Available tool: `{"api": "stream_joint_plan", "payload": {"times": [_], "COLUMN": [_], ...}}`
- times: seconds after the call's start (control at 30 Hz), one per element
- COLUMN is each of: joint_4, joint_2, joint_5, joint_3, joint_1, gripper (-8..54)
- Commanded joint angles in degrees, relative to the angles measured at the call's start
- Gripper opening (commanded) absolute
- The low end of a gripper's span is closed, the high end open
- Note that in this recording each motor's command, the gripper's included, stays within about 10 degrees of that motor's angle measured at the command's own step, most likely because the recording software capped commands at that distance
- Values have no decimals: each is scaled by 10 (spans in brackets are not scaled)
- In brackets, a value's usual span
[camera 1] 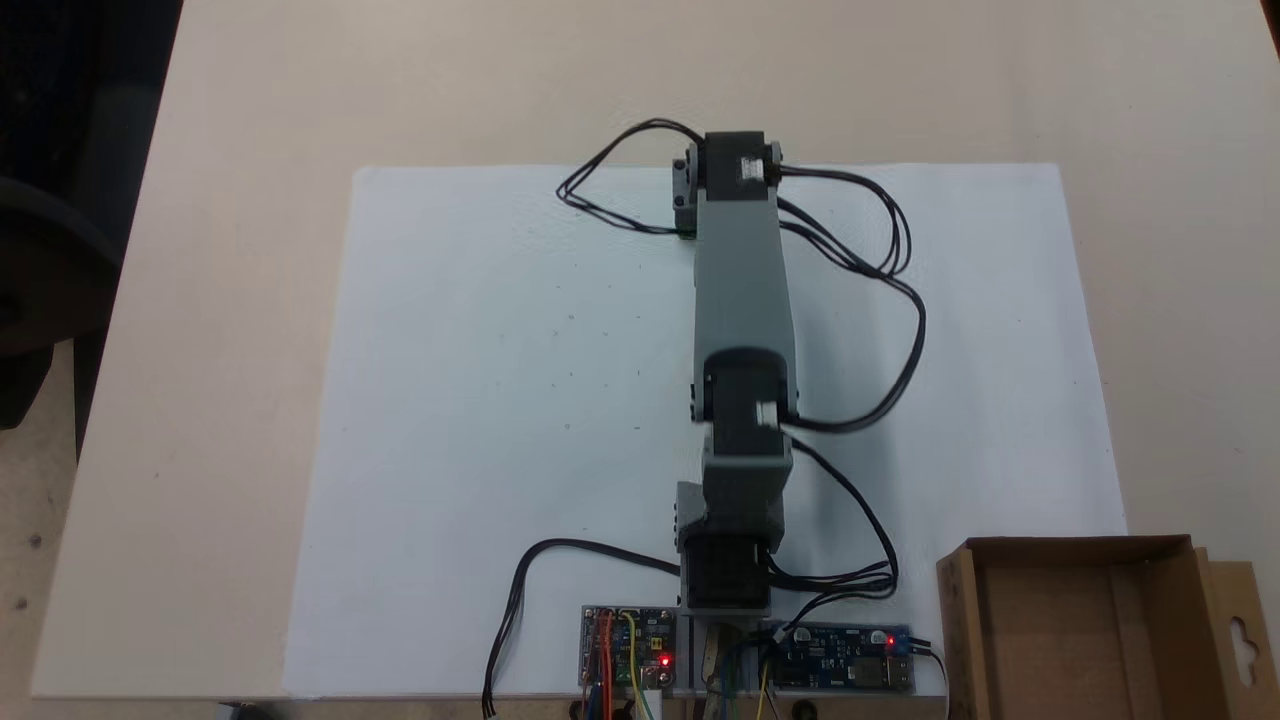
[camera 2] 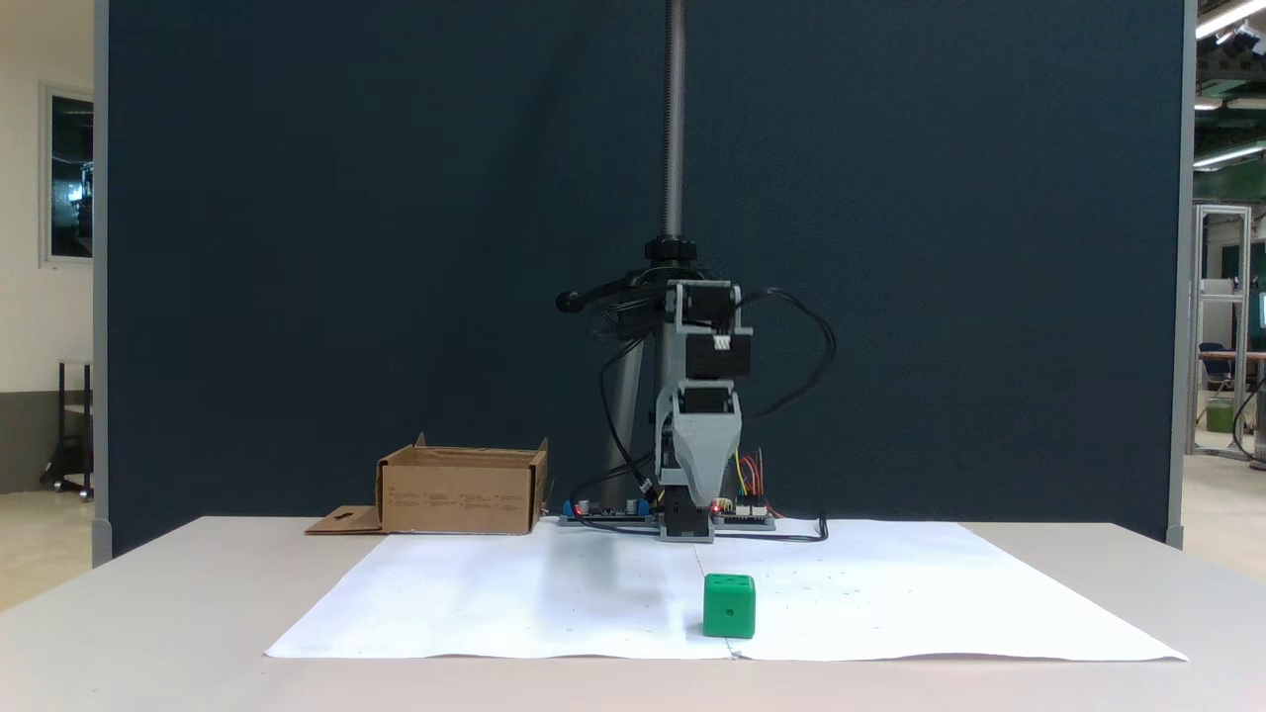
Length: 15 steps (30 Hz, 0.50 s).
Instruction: Grasp a green dice and put it in the bin.
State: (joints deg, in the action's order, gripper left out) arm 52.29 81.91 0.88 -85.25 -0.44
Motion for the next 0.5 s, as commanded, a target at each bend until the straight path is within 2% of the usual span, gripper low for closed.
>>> {"api": "stream_joint_plan", "payload": {"times": [0.0, 0.2, 0.47], "joint_4": [18, 16, 22], "joint_2": [-23, -101, -142], "joint_5": [-46, -69, -120], "joint_3": [50, 114, 174], "joint_1": [-11, -14, -24], "gripper": [422, 422, 412]}}
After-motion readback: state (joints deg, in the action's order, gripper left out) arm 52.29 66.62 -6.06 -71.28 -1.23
